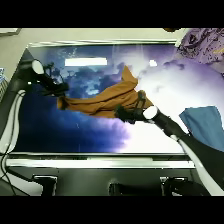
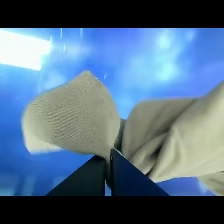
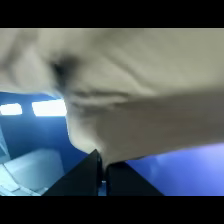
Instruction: Fold the clothes and pants, and hang the long-sleeved shirts on hangers.
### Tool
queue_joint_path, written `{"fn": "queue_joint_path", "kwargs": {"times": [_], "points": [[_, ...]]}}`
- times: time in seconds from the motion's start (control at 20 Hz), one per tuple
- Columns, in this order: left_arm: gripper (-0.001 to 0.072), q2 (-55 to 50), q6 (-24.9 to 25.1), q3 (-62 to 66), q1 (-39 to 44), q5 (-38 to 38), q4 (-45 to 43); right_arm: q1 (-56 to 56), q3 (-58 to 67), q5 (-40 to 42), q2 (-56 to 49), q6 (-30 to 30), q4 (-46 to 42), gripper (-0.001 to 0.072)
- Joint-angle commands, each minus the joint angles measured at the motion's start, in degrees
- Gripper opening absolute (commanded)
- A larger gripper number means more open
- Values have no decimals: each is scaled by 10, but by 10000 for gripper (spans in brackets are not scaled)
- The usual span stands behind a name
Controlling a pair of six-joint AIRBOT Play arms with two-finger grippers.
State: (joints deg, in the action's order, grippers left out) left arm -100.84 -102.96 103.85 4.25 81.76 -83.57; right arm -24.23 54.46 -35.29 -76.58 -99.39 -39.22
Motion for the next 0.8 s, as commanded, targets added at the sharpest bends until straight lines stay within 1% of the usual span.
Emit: {"fn": "queue_joint_path", "kwargs": {"times": [0.0,0.1,0.2,0.3,0.4,0.5,0.55,0.65,0.75], "points": [[18,99,21,1,-30,-73,-6,64,105,-86,76,14,-93,31],[18,192,21,1,-54,-133,-6,102,184,-136,134,21,-145,31],[18,292,20,1,-73,-178,-6,132,261,-198,190,47,-179,32],[19,389,21,1,-78,-198,-7,144,328,-258,244,56,-221,32],[18,479,18,0,-78,-203,-6,144,372,-296,296,56,-261,32],[18,554,-19,0,-79,-203,-14,144,389,-295,346,46,-286,32],[18,585,-35,0,-79,-203,-20,144,391,-288,367,25,-309,32],[17,620,-38,0,-79,-202,-33,144,391,-283,386,-21,-369,32],[16,622,-38,0,-79,-196,-47,144,391,-282,374,-35,-411,32]]}}
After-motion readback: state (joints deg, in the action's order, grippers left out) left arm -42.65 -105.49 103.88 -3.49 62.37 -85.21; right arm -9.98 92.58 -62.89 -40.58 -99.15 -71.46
